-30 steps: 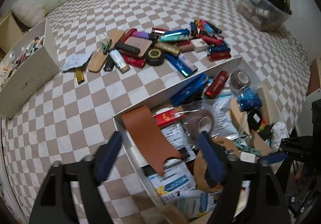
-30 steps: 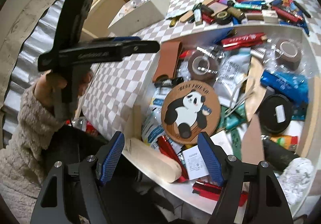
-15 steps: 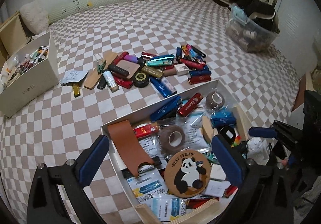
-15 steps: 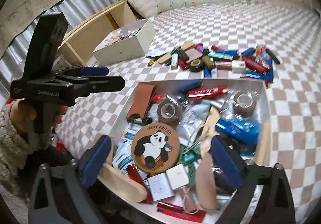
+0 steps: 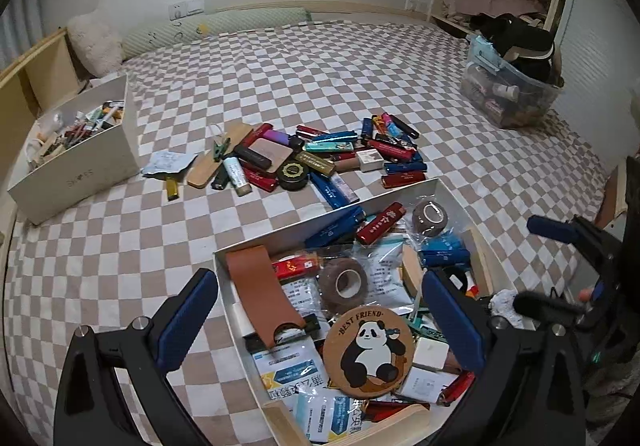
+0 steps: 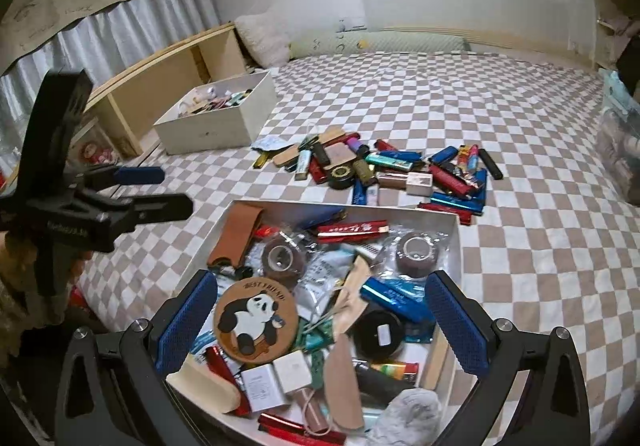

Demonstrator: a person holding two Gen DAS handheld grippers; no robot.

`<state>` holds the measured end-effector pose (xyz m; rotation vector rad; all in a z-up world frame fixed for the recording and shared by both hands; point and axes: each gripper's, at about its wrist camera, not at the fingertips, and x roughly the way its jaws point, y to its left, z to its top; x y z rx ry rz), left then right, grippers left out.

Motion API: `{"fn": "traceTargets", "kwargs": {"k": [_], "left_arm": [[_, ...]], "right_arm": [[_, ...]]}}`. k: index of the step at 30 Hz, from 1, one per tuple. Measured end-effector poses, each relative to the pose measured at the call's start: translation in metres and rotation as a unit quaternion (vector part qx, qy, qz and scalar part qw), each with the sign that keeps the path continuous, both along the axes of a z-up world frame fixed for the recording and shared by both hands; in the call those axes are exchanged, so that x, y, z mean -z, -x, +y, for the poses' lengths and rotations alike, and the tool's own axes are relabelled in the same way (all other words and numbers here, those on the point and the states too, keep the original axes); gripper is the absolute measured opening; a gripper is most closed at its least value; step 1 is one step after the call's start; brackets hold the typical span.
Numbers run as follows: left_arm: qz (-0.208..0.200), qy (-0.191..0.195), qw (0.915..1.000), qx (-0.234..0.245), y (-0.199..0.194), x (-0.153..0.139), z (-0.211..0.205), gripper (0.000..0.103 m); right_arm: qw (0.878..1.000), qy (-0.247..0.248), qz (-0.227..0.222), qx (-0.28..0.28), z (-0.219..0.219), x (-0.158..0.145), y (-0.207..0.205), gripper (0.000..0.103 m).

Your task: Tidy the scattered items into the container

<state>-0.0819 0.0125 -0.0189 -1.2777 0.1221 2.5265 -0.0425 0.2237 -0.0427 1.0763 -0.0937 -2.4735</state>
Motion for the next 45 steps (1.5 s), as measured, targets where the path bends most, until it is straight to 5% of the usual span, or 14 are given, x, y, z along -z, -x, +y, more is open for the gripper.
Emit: {"fn": "traceTargets", "kwargs": {"k": [45], "left_arm": [[0.002,0.036,0.9984,-0.044,0.002,0.028,-0.004,0.103]], "right_arm": [[0.998,-0.044,0.004,0.037,0.009,0.017,0.039,0.103]]}}
